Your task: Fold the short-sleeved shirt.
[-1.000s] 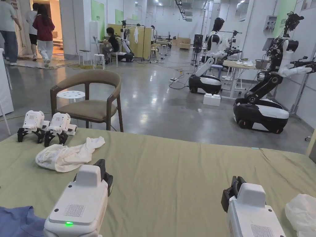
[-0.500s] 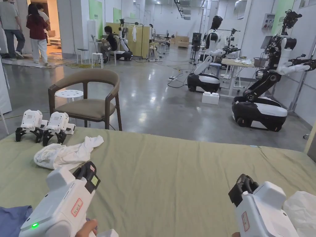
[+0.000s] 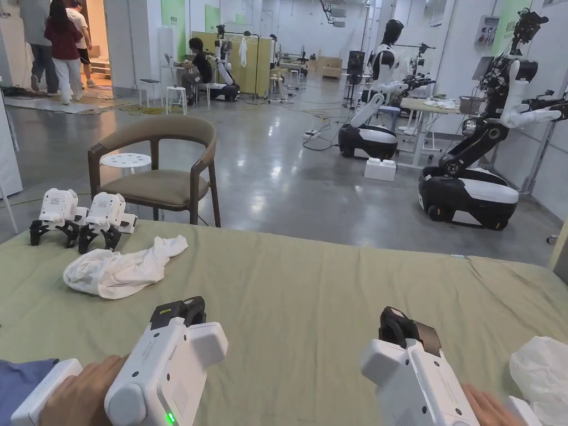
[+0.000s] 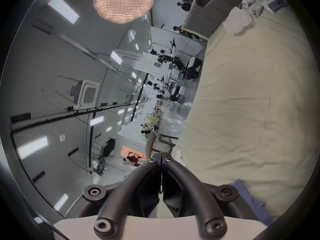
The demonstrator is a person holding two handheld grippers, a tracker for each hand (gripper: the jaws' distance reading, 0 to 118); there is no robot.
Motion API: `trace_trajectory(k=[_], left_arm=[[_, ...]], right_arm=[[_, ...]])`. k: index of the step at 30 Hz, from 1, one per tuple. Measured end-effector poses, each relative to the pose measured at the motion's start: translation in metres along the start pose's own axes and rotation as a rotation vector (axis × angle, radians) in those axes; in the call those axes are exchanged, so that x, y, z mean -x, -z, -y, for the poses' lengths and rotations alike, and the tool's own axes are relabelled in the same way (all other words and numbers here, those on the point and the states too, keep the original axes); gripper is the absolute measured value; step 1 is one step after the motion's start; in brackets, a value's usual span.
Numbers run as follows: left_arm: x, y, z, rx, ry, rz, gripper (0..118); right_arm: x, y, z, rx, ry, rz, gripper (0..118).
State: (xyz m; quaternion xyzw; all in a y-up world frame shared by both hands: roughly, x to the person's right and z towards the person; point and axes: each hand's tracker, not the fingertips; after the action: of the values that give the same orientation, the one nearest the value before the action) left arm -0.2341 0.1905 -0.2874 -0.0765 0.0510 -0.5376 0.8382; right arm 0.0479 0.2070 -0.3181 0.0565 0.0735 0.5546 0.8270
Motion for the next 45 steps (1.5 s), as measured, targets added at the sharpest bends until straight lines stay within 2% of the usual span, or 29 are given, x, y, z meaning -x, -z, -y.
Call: trace_trajectory(k=[1, 3, 6, 8, 9, 10, 11, 13, 15, 18, 21, 25, 32, 36, 38, 39, 40, 41, 42, 43, 45], left_arm=[[0.004, 0.0, -0.002, 0.013, -0.113, -0.005, 0], [0.016, -0.001, 0.001, 0.025, -0.382, -0.005, 0], [0.03, 0.004, 0.013, 0.05, -0.825, -0.004, 0], [0.035, 0.003, 0.022, 0.045, -1.072, -0.021, 0], [0.036, 0.002, 0.027, 0.025, -1.167, -0.016, 0], [0.037, 0.001, 0.029, 0.012, -1.249, -0.022, 0], [0.037, 0.0, 0.032, 0.004, -1.304, -0.031, 0], [0.038, 0.0, 0.035, -0.008, -1.377, -0.026, 0], [0.039, -0.001, 0.035, -0.016, -1.4, -0.029, 0], [0.043, -0.011, 0.023, -0.033, -1.339, -0.035, 0], [0.047, -0.017, 0.019, -0.033, -1.214, -0.019, 0], [0.053, -0.018, 0.029, 0.014, -1.137, 0.02, 0], [0.061, -0.034, 0.102, 0.286, -1.141, 0.256, 0], [0.049, -0.038, 0.161, 0.503, -1.105, 0.266, 1], [0.046, -0.04, 0.189, 0.589, -1.177, 0.292, 11], [0.044, -0.041, 0.203, 0.624, -1.21, 0.297, 22], [0.04, -0.041, 0.218, 0.666, -1.238, 0.312, 48], [0.035, -0.039, 0.231, 0.708, -1.24, 0.334, 69], [0.031, -0.039, 0.24, 0.735, -1.233, 0.349, 82], [0.024, -0.038, 0.251, 0.763, -1.238, 0.341, 92], [0.012, -0.034, 0.271, 0.818, -1.282, 0.347, 94]], right_arm=[[-0.005, -0.002, -0.004, 0.019, 0.077, -0.001, 6], [-0.014, -0.003, -0.004, 0.068, 0.337, -0.019, 5], [-0.025, 0.008, 0.016, 0.154, 0.789, -0.014, 5], [-0.029, 0.008, 0.029, 0.21, 1.066, 0.001, 5], [-0.029, 0.008, 0.034, 0.224, 1.168, 0.01, 5], [-0.028, 0.008, 0.04, 0.235, 1.231, 0.026, 5], [-0.026, 0.007, 0.042, 0.243, 1.261, 0.047, 5], [-0.024, 0.003, 0.045, 0.236, 1.289, 0.071, 5], [-0.024, 0.002, 0.046, 0.228, 1.277, 0.073, 5], [-0.025, 0.0, 0.044, 0.217, 1.246, 0.068, 5], [-0.026, -0.001, 0.039, 0.201, 1.171, 0.073, 5], [-0.026, -0.002, 0.032, 0.189, 1.155, 0.056, 5], [-0.007, 0.004, 0.02, 0.209, 1.13, -0.021, 5], [0.01, 0.007, 0.014, 0.222, 1.125, -0.076, 5], [0.018, 0.009, 0.01, 0.23, 1.116, -0.098, 5], [0.021, 0.009, 0.009, 0.234, 1.113, -0.109, 5], [0.025, 0.01, 0.007, 0.237, 1.111, -0.121, 5], [0.027, 0.01, 0.006, 0.242, 1.11, -0.131, 5], [0.03, 0.011, 0.004, 0.248, 1.109, -0.139, 5], [0.033, 0.012, 0.003, 0.254, 1.107, -0.15, 5], [0.039, 0.012, 0.001, 0.258, 1.101, -0.169, 5]])
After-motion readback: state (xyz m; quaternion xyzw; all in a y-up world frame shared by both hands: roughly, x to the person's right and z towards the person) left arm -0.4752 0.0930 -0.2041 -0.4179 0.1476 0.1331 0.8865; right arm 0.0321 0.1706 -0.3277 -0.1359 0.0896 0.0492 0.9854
